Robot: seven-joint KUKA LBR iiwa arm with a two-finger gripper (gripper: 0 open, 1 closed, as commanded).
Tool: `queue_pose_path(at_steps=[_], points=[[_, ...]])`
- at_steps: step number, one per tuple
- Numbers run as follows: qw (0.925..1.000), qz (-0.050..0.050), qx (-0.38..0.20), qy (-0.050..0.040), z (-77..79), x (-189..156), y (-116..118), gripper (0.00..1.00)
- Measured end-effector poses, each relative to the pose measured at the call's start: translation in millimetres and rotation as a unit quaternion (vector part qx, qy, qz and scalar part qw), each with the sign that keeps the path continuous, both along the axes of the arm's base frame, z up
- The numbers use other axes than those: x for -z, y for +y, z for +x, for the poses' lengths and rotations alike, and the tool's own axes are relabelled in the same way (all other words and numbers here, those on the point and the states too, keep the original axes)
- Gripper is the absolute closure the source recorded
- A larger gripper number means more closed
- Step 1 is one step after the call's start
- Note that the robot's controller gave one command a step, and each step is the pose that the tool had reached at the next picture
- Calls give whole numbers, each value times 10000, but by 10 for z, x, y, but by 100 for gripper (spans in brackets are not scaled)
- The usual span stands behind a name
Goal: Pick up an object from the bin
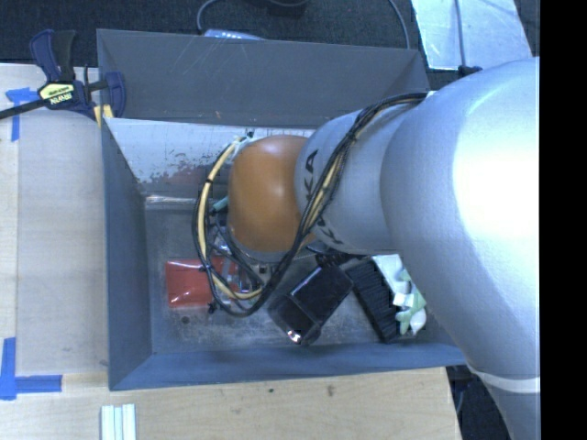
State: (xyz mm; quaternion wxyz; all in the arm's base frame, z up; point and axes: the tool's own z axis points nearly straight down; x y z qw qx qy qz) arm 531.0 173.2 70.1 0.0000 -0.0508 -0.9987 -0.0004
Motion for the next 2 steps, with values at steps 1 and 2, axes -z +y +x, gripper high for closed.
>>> queue_pose_path(at_steps=[1,2], points=[[9999,-4,-101,1,43,1,-18,0],[10000,5,0,-21,18,-13,-5,100]])
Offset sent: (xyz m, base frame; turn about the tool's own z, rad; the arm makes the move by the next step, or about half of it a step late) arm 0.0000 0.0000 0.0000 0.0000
